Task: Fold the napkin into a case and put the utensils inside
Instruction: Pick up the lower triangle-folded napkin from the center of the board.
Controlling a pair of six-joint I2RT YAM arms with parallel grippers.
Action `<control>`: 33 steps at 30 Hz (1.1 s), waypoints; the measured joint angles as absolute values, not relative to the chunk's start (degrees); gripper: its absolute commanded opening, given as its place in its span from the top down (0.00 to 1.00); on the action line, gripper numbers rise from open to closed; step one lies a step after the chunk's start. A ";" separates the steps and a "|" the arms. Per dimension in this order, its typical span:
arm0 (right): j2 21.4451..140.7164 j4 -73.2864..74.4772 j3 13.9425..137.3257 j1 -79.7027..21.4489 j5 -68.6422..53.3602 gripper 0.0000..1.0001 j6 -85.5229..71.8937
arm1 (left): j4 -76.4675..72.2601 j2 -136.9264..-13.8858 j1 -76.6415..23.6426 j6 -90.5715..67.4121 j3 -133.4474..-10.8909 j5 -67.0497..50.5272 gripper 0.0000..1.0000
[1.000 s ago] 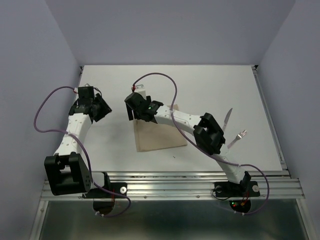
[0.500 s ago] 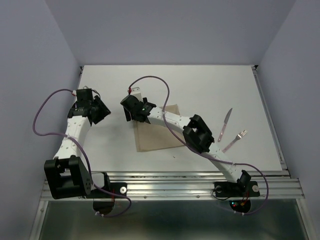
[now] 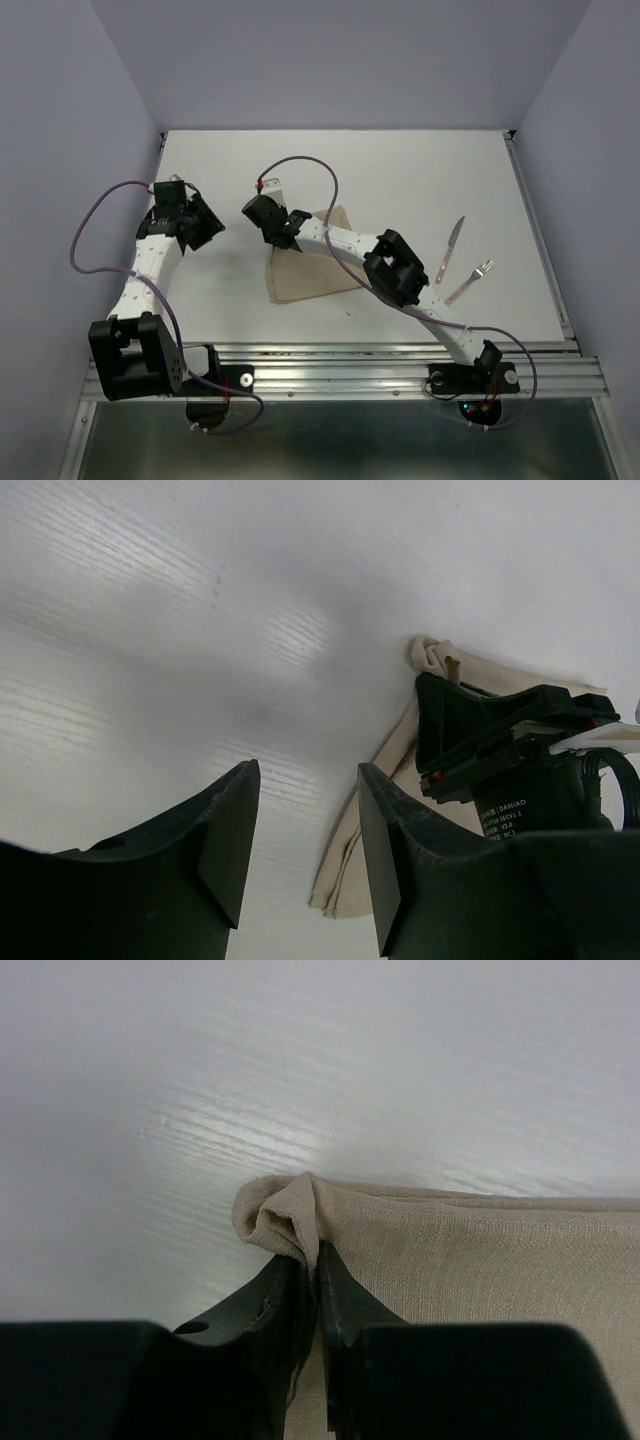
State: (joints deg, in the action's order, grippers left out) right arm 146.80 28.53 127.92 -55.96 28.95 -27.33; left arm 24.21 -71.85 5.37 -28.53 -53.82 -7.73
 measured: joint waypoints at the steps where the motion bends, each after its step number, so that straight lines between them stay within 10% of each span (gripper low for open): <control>1: 146.19 27.66 126.80 -55.96 28.23 0.94 -27.20 | 23.94 -71.85 5.37 -28.53 -53.69 -7.99 0.45; 13: 134.47 15.73 106.13 -54.96 10.61 0.99 -28.75 | 17.15 -73.97 5.34 -28.36 -49.19 -19.20 0.01; 33: 128.62 5.85 93.91 -52.95 -1.76 0.99 -31.00 | 0.01 -86.13 4.99 -39.29 -40.84 -34.35 0.03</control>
State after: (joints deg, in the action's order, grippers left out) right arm 128.62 5.85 93.91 -52.95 -1.76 -31.00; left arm 0.01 -86.13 4.99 -39.29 -40.84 -34.35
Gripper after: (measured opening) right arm 0.043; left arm 0.985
